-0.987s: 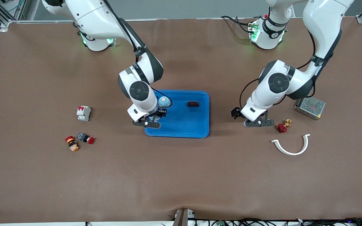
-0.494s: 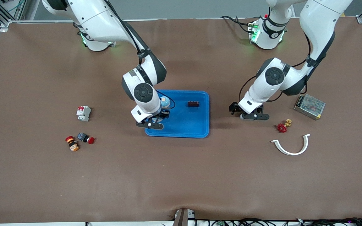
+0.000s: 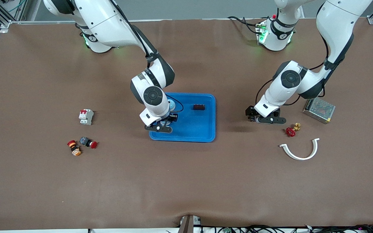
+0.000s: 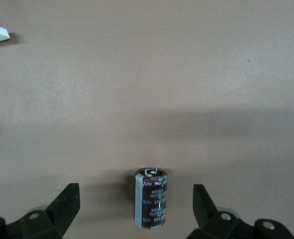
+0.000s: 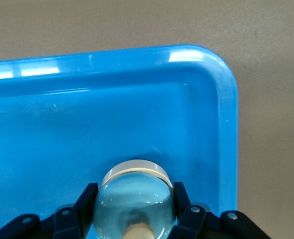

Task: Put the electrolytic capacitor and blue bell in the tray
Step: 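Place the bell in the tray while the left gripper grasps the capacitor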

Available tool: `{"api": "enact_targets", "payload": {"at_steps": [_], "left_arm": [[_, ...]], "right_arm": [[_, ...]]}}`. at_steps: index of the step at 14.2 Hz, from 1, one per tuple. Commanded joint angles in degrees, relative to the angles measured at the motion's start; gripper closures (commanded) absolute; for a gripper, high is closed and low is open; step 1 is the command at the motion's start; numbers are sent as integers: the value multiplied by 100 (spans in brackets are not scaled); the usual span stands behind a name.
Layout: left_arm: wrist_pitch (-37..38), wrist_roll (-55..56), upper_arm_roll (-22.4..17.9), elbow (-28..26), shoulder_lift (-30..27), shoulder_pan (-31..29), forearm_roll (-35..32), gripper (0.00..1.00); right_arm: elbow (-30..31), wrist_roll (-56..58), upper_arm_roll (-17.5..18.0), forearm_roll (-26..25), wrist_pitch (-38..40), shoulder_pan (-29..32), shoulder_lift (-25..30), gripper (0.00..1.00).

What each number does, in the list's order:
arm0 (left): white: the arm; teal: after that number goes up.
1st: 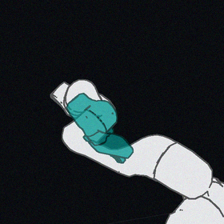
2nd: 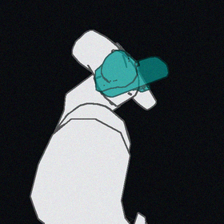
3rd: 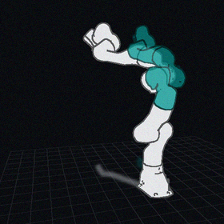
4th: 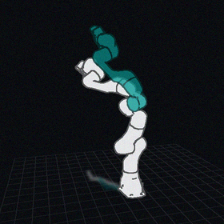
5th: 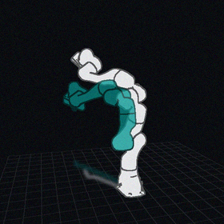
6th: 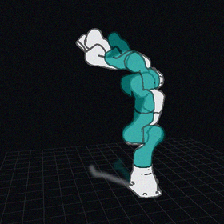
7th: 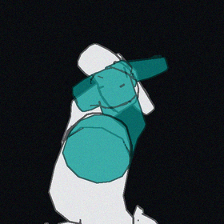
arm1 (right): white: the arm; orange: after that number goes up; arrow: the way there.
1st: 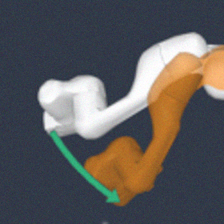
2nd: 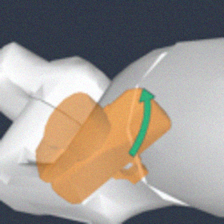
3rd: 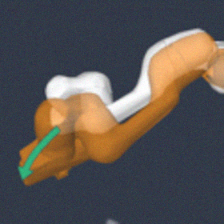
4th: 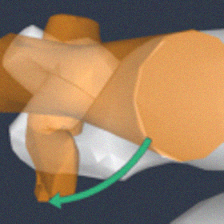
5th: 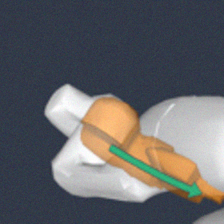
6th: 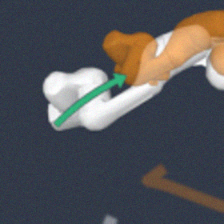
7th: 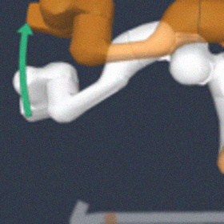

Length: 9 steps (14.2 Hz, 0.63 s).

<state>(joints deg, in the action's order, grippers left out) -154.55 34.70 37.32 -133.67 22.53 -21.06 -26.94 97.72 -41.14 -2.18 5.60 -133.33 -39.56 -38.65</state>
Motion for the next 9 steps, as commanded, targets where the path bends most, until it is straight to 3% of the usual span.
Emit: {"api": "enact_targets", "payload": {"at_steps": [1,2,4,6,9], "left_arm": [[-110,-7,38,-160,-109,-38,-101,0],[-119,-7,38,-168,-100,-30,-101,0],[-136,19,38,-168,-65,-21,-101,0],[-136,19,38,-168,-12,-12,-101,0],[-136,19,38,-168,41,-3,-101,0]], "right_arm": [[-148,-70,-46,73,-35,-86,-125,55],[-157,-131,-46,64,-36,-95,-134,54],[-157,-167,-46,-6,-36,-95,-134,40],[-157,-167,-54,-15,-36,-95,-126,0],[-148,-105,-46,-7,17,-95,-73,0]]}}
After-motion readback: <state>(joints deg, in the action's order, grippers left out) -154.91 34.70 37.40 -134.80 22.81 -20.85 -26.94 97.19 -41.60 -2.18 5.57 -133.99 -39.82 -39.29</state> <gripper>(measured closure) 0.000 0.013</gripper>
